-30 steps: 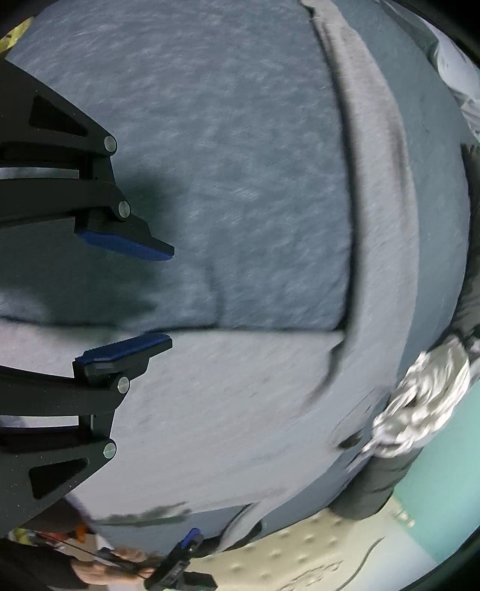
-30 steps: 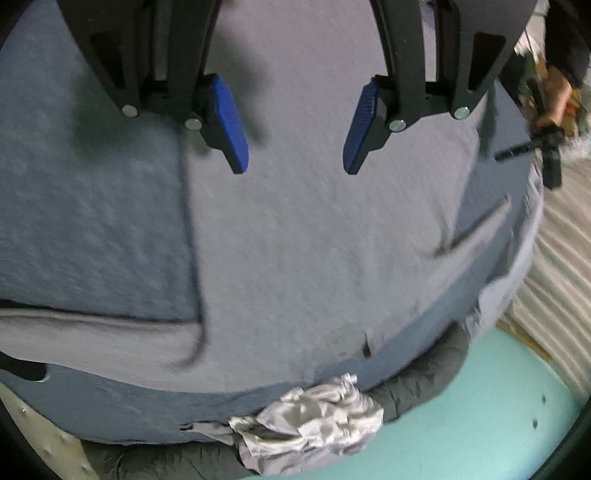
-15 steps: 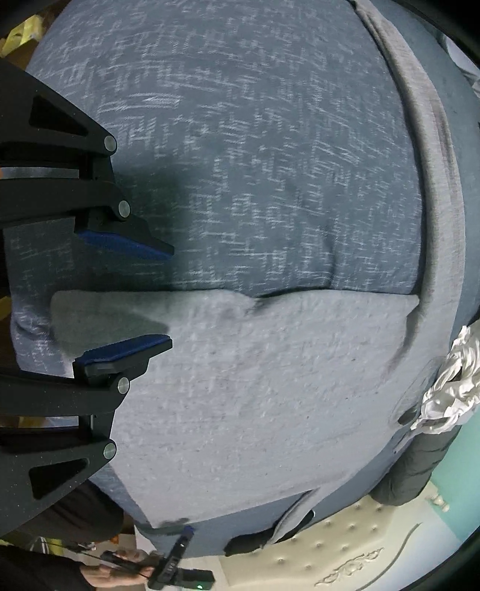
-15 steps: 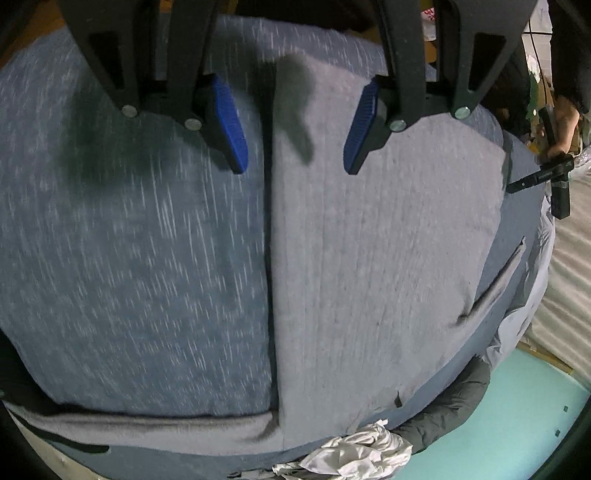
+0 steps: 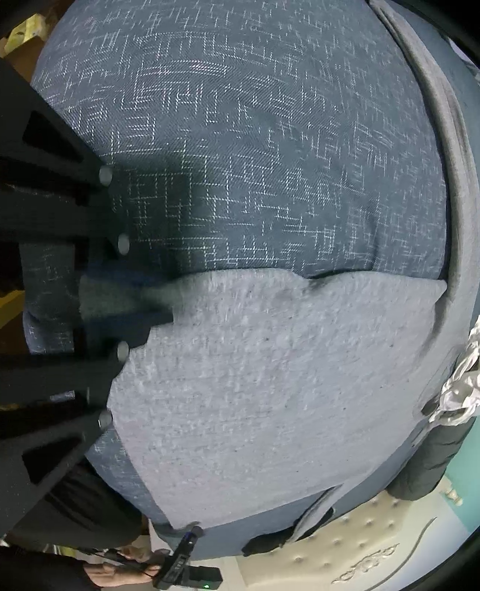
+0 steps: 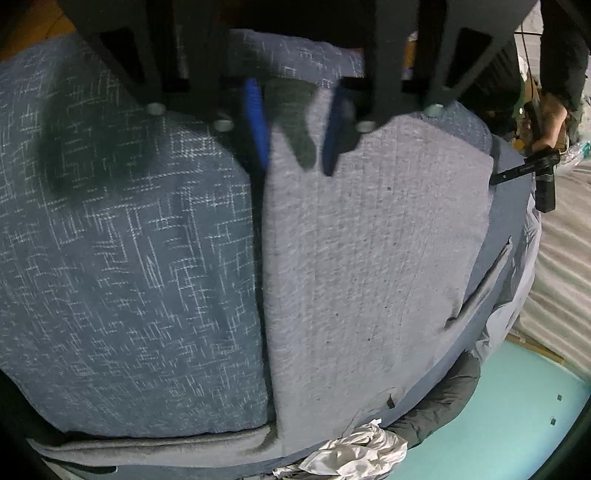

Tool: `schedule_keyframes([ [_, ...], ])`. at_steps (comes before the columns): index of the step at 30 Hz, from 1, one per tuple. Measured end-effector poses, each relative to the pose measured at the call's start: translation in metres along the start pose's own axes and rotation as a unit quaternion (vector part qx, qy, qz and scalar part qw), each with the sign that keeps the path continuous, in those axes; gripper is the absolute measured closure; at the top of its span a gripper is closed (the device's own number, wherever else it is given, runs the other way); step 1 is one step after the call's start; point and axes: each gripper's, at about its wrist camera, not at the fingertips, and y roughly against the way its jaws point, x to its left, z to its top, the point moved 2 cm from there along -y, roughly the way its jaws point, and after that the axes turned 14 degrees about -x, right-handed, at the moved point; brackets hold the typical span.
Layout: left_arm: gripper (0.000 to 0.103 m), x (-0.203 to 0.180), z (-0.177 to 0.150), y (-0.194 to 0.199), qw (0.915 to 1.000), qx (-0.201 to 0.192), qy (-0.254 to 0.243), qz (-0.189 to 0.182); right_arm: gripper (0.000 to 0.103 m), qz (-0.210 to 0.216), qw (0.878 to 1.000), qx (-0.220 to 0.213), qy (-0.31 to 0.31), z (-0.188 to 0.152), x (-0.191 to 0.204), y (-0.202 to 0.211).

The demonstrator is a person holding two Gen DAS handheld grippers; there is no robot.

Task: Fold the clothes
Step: 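Pinch the folded edge at the hem with the left gripper while the right gripper pinches it too, then open both grippers and lift them off the folded sweatshirt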

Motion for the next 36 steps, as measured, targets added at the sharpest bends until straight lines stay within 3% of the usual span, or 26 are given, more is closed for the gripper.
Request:
schedule_keyframes([
  [1, 0.099, -0.001, 0.0, 0.003, 1.0, -0.002, -0.002, -0.001, 0.094, -0.001, 1.0, -0.004, 0.006, 0.0, 0.002, 0.002],
  [3, 0.1, -0.003, 0.001, 0.01, 0.9999, -0.01, -0.008, -0.006, 0.099, -0.004, 1.0, -0.012, 0.022, 0.001, 0.008, 0.007],
  [10, 0.1, -0.008, -0.001, 0.036, 0.9995, -0.016, -0.021, -0.017, 0.1, -0.003, 0.998, -0.034, 0.055, 0.008, 0.02, 0.031],
  [15, 0.1, -0.01, -0.004, 0.053, 0.9993, -0.017, -0.026, -0.023, 0.101, -0.012, 0.997, -0.024, 0.07, 0.001, 0.02, 0.031],
  [25, 0.099, 0.002, -0.009, 0.029, 0.9999, -0.001, -0.011, -0.006, 0.1, -0.008, 0.999, -0.013, 0.043, -0.014, -0.004, 0.013],
  [29, 0.09, 0.007, 0.0, 0.033, 1.0, -0.008, 0.0, -0.001, 0.099, 0.0, 0.999, -0.024, 0.031, -0.011, -0.011, 0.015],
  [32, 0.077, 0.01, 0.015, 0.042, 0.9997, -0.023, -0.001, 0.008, 0.091, -0.001, 0.999, -0.053, 0.015, 0.002, -0.024, 0.026],
  [35, 0.068, 0.011, 0.032, 0.051, 0.9988, -0.045, 0.001, 0.017, 0.064, -0.012, 0.996, -0.086, -0.012, 0.021, -0.044, 0.04],
  [36, 0.067, 0.011, 0.039, 0.053, 0.9984, -0.053, 0.003, 0.019, 0.061, -0.015, 0.995, -0.099, -0.024, 0.028, -0.052, 0.044],
])
